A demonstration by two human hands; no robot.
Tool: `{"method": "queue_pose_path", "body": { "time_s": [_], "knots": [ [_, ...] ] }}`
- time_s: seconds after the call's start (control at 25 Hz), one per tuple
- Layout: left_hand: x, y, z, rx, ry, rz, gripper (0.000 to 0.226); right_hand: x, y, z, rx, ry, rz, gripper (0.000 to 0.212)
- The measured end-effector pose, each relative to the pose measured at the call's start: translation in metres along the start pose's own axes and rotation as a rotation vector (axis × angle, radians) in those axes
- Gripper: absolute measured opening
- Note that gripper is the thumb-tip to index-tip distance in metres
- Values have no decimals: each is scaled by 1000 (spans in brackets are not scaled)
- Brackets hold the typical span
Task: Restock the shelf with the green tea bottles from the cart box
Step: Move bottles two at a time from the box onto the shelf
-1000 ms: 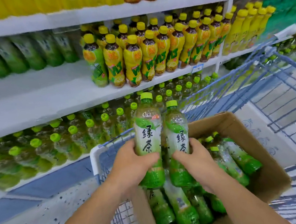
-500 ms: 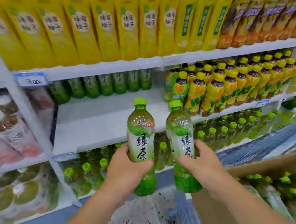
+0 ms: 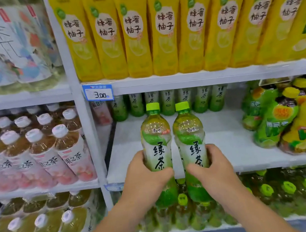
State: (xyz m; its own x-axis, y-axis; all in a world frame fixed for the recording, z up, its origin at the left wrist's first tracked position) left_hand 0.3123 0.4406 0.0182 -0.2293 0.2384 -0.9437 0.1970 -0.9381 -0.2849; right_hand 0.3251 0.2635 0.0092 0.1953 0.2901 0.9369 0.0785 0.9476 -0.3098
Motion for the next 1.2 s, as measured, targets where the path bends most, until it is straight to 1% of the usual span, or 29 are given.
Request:
{"method": "queue_pose_path", "body": {
  "time_s": [0.32, 0.44, 0.6, 0.72, 0.88, 1.0, 1.04, 1.2],
  "knots": [
    [34, -39, -90, -140, 152, -25, 34, -11, 82, -84, -36, -195, -86, 41],
    [49, -43, -113, -200, 232, 8, 36, -16, 106, -104, -32, -262, -94, 44],
    [63, -40, -143, -234, 335, 77, 36, -21, 125, -127, -15, -368, -77, 48],
    [71, -39, -159, -229, 397, 121, 38, -26, 132, -135, 22, -459, -48, 48],
    [80, -36, -167, -241, 429, 122, 38, -42, 129, -140, 74, -533, -27, 44],
    [92, -33, -169, -235, 415, 15, 63, -51, 128, -142, 99, -559, 38, 48],
    [95, -32, -172, -232, 413, -22, 68, -52, 129, -144, 101, -561, 51, 48],
    [90, -40, -193, -291, 336, -160, 62, -36, 144, -157, 112, -565, 95, 37]
  ]
}}
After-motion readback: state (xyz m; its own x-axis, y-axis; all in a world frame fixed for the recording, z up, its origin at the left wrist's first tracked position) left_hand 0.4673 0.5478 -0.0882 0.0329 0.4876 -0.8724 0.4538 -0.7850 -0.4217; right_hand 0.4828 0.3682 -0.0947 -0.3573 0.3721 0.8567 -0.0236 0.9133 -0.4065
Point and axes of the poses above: each hand's wrist, its own z-axis away from the middle knuckle, its own y-axis out of the palm, x = y × z, the point moved 2 cm from there along -z, towards the middle knuckle, and after that the axes turned 2 degrees about -x, right-handed, at the moved point
